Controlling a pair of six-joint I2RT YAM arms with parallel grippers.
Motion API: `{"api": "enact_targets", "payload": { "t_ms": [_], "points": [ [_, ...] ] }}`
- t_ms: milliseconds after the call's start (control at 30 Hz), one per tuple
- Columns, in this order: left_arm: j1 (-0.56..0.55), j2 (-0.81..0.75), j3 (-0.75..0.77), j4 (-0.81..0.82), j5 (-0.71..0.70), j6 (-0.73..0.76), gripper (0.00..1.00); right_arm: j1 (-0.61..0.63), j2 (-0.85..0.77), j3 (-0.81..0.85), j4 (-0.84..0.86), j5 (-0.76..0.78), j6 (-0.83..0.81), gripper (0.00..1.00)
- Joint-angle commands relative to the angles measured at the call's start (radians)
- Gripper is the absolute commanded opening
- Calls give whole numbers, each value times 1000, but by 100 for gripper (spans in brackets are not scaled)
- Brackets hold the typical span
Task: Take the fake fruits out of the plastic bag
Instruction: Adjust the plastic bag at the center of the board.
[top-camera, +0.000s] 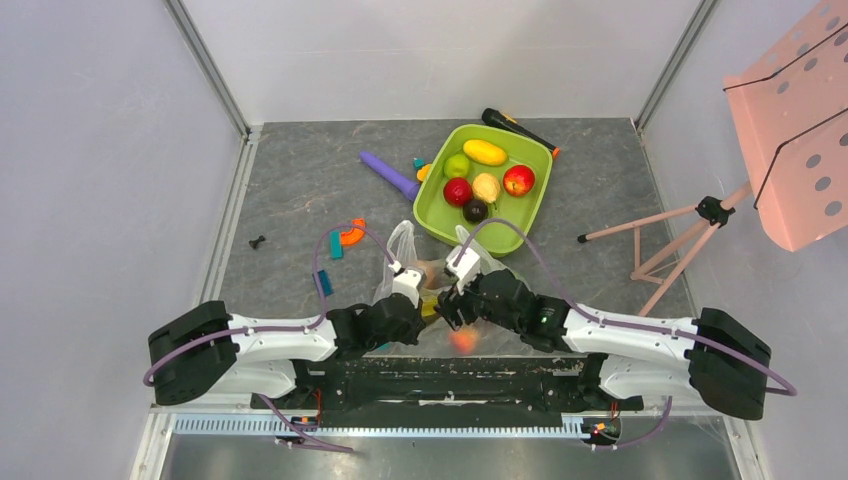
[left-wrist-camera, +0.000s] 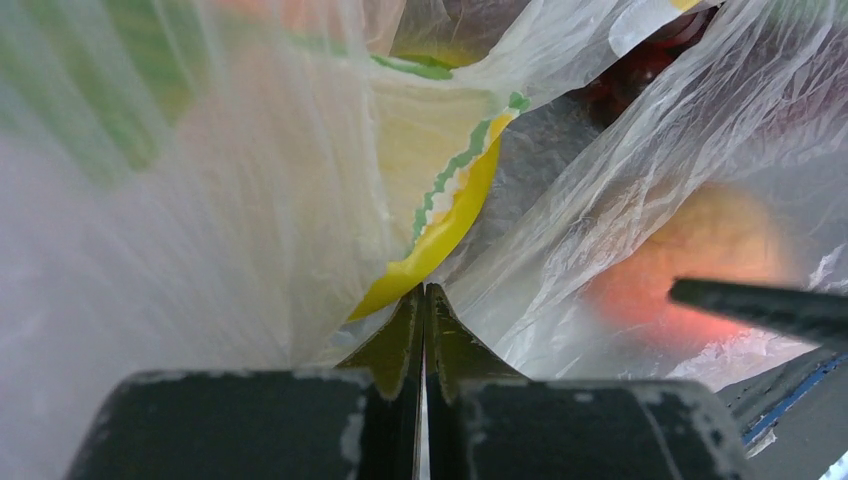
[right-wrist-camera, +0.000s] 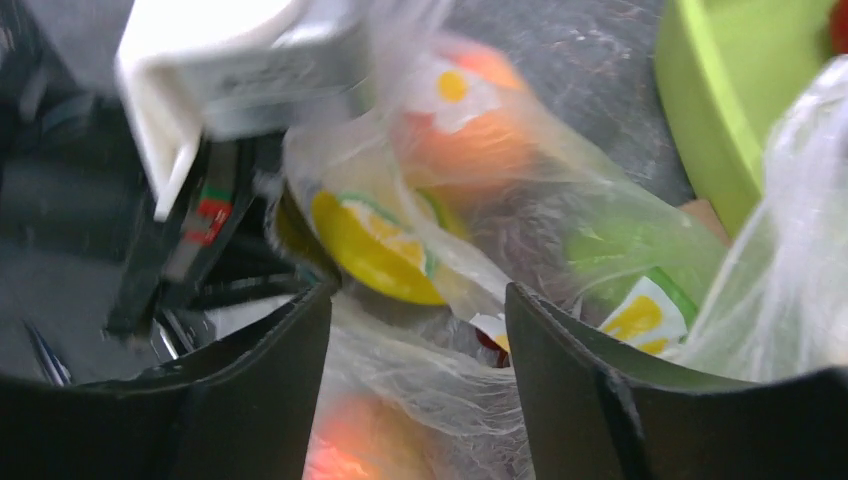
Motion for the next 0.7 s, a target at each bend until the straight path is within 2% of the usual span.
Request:
{"api": "enact_targets", "payload": {
  "t_ms": [0, 133, 233, 467, 533, 633, 667],
  "points": [
    [-2, -19, -3, 18, -29, -32, 2, 13, 17, 31, -38, -124, -325, 69],
    [-2, -18, 0, 15, -29, -36, 2, 14, 44, 40, -56, -156, -556, 73],
    [-2, -23, -3, 13, -30, -42, 2, 14, 67, 41, -33, -127, -646, 74],
    [-2, -30, -4, 11, -28, -45, 2, 14, 173, 90, -8, -38, -726, 72],
    [-2, -28, -4, 11, -28, -45, 2, 15, 199, 105, 0, -27, -735, 68],
    [-2, -29, -7, 11, -27, -47, 2, 14, 226, 122, 35, 37, -722, 45],
    [-2, -29, -8, 11, -28, -48, 2, 14, 231, 130, 42, 60, -718, 42]
  ]
}}
